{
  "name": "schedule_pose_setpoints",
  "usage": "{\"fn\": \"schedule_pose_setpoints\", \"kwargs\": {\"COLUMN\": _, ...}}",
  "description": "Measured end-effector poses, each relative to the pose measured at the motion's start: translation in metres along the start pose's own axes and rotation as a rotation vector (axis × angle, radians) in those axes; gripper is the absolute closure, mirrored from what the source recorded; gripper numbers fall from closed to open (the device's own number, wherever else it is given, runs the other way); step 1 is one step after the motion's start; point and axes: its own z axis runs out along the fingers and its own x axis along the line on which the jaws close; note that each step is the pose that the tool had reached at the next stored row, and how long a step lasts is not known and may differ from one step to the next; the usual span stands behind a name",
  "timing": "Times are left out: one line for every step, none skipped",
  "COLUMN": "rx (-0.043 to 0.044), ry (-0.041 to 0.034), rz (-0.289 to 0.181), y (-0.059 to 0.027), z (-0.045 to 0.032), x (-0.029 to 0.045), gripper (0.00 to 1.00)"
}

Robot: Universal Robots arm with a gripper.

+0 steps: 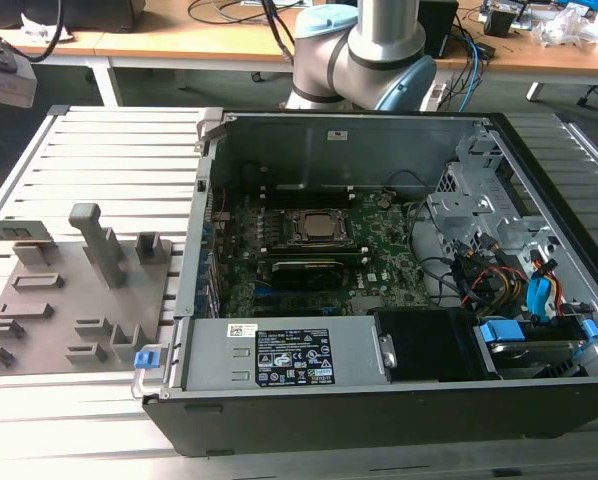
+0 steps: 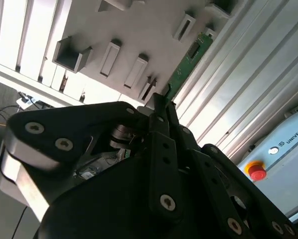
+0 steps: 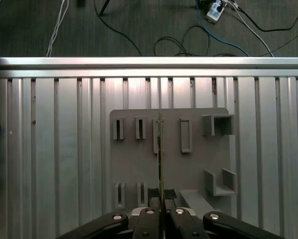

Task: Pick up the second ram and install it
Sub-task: 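Pick up the second ram and move it above second insertion slot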

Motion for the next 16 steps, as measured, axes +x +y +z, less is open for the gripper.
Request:
{"fn": "schedule_pose_setpoints", "kwargs": {"rx": -0.0001, "ry": -0.0039, "rz": 0.000, "y": -0.0002, "z": -0.0001, "x": -0.0054, "gripper": 0.86}}
{"fn": "schedule_pose_setpoints", "kwargs": {"rx": -0.0002, "ry": -0.0059, "rz": 0.000, "y": -0.0004, "z": 0.0000, "x": -0.0100, "gripper": 0.86}}
{"fn": "schedule_pose_setpoints", "kwargs": {"rx": -0.0002, "ry": -0.0071, "rz": 0.000, "y": -0.0006, "z": 0.0000, "x": -0.0128, "gripper": 0.86}}
{"fn": "schedule_pose_setpoints", "kwargs": {"rx": -0.0005, "ry": -0.0083, "rz": 0.000, "y": -0.0007, "z": 0.0000, "x": -0.0154, "gripper": 0.86}}
{"fn": "schedule_pose_setpoints", "kwargs": {"rx": -0.0008, "ry": -0.0103, "rz": 0.000, "y": -0.0011, "z": -0.0002, "x": -0.0187, "gripper": 0.86}}
{"fn": "schedule_pose_setpoints", "kwargs": {"rx": -0.0009, "ry": -0.0112, "rz": 0.000, "y": -0.0014, "z": -0.0009, "x": -0.0203, "gripper": 0.86}}
{"fn": "schedule_pose_setpoints", "kwargs": {"rx": -0.0009, "ry": -0.0122, "rz": 0.000, "y": -0.0016, "z": -0.0023, "x": -0.0220, "gripper": 0.86}}
{"fn": "schedule_pose_setpoints", "kwargs": {"rx": -0.0010, "ry": -0.0129, "rz": 0.000, "y": -0.0018, "z": -0.0041, "x": -0.0232, "gripper": 0.86}}
{"fn": "schedule_pose_setpoints", "kwargs": {"rx": -0.0009, "ry": -0.0138, "rz": -0.001, "y": -0.0020, "z": -0.0064, "x": -0.0245, "gripper": 0.86}}
{"fn": "schedule_pose_setpoints", "kwargs": {"rx": -0.0009, "ry": -0.0145, "rz": -0.001, "y": -0.0020, "z": -0.0095, "x": -0.0257, "gripper": 0.86}}
{"fn": "schedule_pose_setpoints", "kwargs": {"rx": -0.0009, "ry": -0.0149, "rz": -0.001, "y": -0.0020, "z": -0.0125, "x": -0.0266, "gripper": 0.86}}
{"fn": "schedule_pose_setpoints", "kwargs": {"rx": -0.0009, "ry": -0.0152, "rz": -0.001, "y": -0.0019, "z": -0.0190, "x": -0.0278, "gripper": 0.86}}
{"fn": "schedule_pose_setpoints", "kwargs": {"rx": -0.0009, "ry": -0.0152, "rz": -0.001, "y": -0.0018, "z": -0.0253, "x": -0.0285, "gripper": 0.86}}
{"fn": "schedule_pose_setpoints", "kwargs": {"rx": -0.0009, "ry": -0.0152, "rz": -0.001, "y": -0.0015, "z": -0.0324, "x": -0.0290, "gripper": 0.86}}
{"fn": "schedule_pose_setpoints", "kwargs": {"rx": -0.0009, "ry": -0.0154, "rz": -0.001, "y": -0.0013, "z": -0.0361, "x": -0.0291, "gripper": 0.86}}
{"fn": "schedule_pose_setpoints", "kwargs": {"rx": -0.0009, "ry": -0.0155, "rz": -0.001, "y": -0.0012, "z": -0.0385, "x": -0.0292, "gripper": 0.86}}
